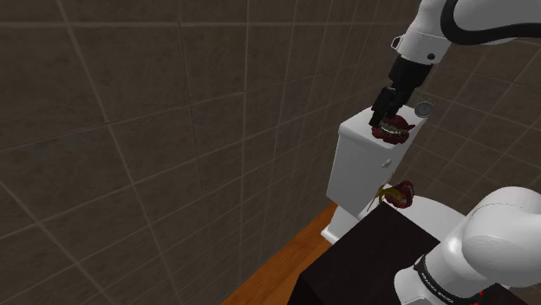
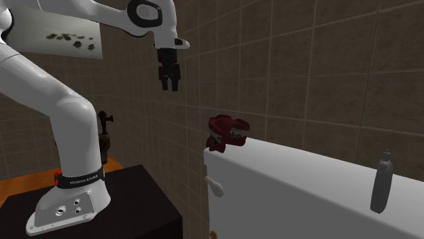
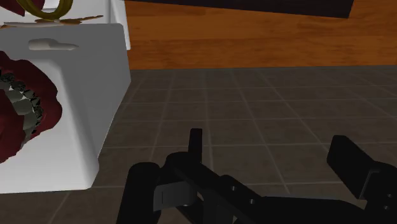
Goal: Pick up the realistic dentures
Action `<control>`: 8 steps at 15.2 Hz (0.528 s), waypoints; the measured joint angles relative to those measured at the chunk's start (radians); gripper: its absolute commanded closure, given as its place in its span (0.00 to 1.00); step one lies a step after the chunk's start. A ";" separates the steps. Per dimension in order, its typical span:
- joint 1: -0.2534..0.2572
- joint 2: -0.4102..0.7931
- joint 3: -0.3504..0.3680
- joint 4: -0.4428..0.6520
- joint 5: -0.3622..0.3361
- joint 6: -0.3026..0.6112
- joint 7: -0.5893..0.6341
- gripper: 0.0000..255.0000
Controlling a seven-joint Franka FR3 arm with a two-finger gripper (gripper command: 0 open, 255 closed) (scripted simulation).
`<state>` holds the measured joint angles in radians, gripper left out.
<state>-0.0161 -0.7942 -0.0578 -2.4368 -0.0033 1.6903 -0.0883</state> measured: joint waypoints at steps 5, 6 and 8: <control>-0.027 0.095 -0.061 0.062 -0.007 0.009 -0.026 0.00; -0.034 0.129 -0.080 0.083 -0.007 0.015 -0.034 0.00; -0.050 0.203 -0.127 0.128 -0.009 0.025 -0.060 0.00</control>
<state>-0.0665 -0.5917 -0.1846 -2.3086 -0.0119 1.7156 -0.1486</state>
